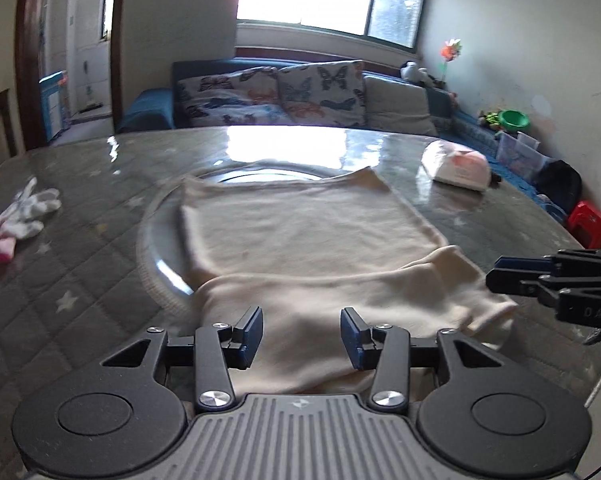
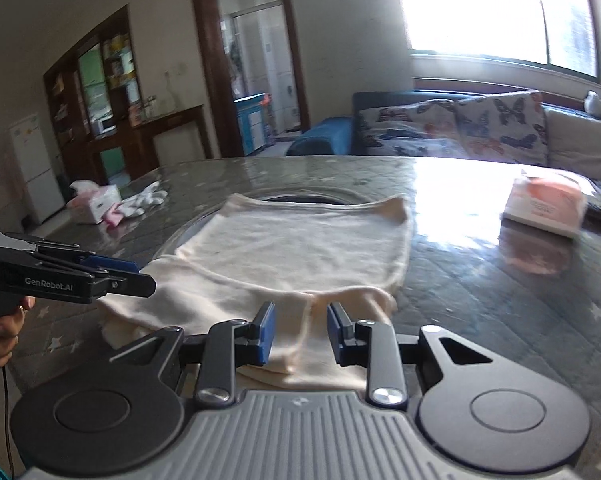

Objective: Fold clothes

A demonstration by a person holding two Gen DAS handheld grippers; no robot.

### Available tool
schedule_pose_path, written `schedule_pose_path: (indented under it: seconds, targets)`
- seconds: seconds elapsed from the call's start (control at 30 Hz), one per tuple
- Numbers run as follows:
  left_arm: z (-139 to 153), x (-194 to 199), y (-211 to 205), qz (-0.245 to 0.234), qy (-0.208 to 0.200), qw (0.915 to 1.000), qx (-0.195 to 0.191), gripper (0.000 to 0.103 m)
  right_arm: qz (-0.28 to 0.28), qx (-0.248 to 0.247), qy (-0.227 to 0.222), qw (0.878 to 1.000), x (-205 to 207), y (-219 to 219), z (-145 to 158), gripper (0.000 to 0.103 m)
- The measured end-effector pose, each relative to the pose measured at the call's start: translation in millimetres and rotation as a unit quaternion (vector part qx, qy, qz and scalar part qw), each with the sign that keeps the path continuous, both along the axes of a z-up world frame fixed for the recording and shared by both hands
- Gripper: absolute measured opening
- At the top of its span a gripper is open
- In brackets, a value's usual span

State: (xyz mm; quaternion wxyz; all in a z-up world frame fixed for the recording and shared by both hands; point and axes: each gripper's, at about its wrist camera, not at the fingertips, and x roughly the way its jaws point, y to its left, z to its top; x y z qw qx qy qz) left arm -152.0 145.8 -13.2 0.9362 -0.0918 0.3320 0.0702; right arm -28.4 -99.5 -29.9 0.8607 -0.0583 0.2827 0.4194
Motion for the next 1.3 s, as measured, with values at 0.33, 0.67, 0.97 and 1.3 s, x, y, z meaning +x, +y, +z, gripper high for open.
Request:
schedule_pose_path:
  seconds: [0.33, 0.67, 0.97, 1.3]
  targets:
    - [-3.2, -16.9, 26.0, 0.041, -0.007, 0.9991, -0.007, 0.046, 0.029, -0.02, 0.002, 0.999, -3.8, 27.0, -1.9, 0.028]
    - [-3.2, -23.8, 29.0, 0.053, -0.015, 0.9985, -0.004, 0.046, 0.032, -0.047, 0.005, 0.998, 6.3, 15.6, -0.8, 0.028]
    - [-8.0, -20.9, 20.3, 0.031, -0.009, 0.9995, 0.001, 0.046, 0.027, -0.057, 0.015, 0.998, 22.4, 36.0, -7.7, 0.028]
    - [-18.6, -18.9, 19.2, 0.016, 0.006, 0.9998, 0.005, 0.05, 0.016, -0.072, 0.04, 0.997, 30.2, 45.1, -27.8, 0.008]
